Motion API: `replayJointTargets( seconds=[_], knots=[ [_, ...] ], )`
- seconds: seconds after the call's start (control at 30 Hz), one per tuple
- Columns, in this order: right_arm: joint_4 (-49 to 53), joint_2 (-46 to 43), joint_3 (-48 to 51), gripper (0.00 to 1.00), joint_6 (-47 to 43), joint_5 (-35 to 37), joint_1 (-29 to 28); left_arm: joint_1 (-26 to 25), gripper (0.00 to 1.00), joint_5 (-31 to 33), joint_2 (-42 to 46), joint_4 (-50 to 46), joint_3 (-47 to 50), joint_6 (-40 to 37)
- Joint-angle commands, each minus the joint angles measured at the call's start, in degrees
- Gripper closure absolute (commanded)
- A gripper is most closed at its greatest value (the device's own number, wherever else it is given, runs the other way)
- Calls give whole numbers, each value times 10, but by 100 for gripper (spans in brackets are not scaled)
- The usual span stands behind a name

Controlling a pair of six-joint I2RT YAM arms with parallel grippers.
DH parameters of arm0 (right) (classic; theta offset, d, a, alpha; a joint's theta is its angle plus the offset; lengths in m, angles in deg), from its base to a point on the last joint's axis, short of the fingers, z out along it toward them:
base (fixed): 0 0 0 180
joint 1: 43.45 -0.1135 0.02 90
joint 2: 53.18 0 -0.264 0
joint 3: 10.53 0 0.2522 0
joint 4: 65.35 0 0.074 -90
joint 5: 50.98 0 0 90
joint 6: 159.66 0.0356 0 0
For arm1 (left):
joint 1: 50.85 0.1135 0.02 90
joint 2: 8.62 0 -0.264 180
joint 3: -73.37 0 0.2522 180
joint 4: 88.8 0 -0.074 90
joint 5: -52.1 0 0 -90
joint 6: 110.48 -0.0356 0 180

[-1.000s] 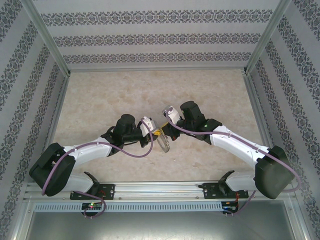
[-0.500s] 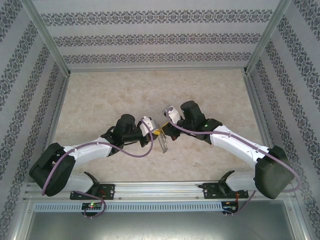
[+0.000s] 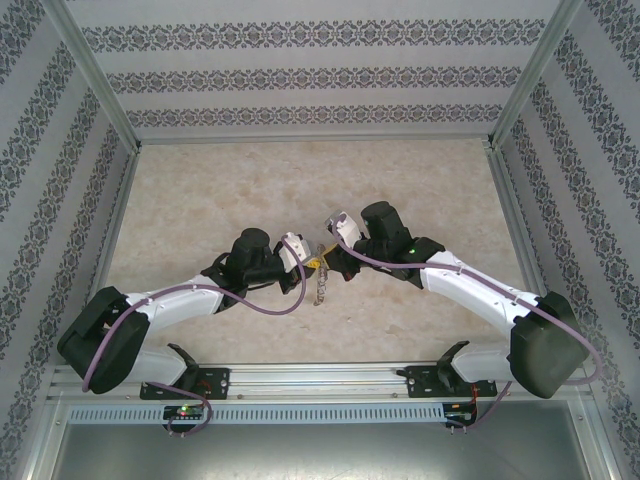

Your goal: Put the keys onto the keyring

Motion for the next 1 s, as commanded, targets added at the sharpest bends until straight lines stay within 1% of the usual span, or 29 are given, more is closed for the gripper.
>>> replayJointTargets(
  seconds=[0.0, 0.97],
  knots=[
    [0, -14, 1, 100, 10, 9, 4, -4, 100, -1, 17, 17, 5, -7],
    [1, -29, 18, 100, 21, 30, 15, -4, 100, 1, 17, 44, 19, -5]
  ],
)
